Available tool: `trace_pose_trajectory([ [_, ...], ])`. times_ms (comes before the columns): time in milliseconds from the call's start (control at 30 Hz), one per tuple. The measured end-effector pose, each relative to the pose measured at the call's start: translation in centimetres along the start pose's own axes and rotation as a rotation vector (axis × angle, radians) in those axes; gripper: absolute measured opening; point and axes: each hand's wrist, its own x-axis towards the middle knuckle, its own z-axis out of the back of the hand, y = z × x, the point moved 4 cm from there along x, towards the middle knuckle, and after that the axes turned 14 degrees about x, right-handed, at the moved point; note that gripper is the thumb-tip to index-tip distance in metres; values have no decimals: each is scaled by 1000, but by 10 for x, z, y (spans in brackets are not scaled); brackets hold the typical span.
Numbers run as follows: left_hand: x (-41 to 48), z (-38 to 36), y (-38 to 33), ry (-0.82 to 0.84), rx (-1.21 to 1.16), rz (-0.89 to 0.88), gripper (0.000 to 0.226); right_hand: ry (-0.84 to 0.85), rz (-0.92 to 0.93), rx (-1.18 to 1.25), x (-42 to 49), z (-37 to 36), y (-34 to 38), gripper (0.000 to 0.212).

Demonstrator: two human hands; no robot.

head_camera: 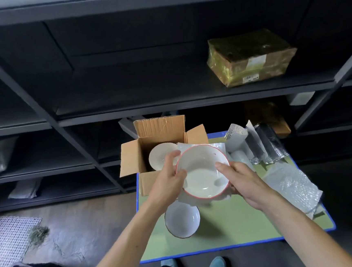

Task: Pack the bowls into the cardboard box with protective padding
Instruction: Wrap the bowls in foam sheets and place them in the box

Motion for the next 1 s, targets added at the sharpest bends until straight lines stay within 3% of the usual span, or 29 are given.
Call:
trace_pose_trajectory([
  [200,1,24,20,10,-69,99,56,-71,29,-82,14,-26,2,26],
  [300,4,36,22,36,-24,62,38,-97,35,-113,19,-37,2,24],
  [533,12,65,37,-52,98,25,20,-98,2,-124,27,-70,8,33],
  [800,21,97,53,-122,158,21,19,-45,-33,-154,38,-96,2,19],
  [1000,37,113,59,-33,68,3,20,-17,6,-162,53,-104,9,20],
])
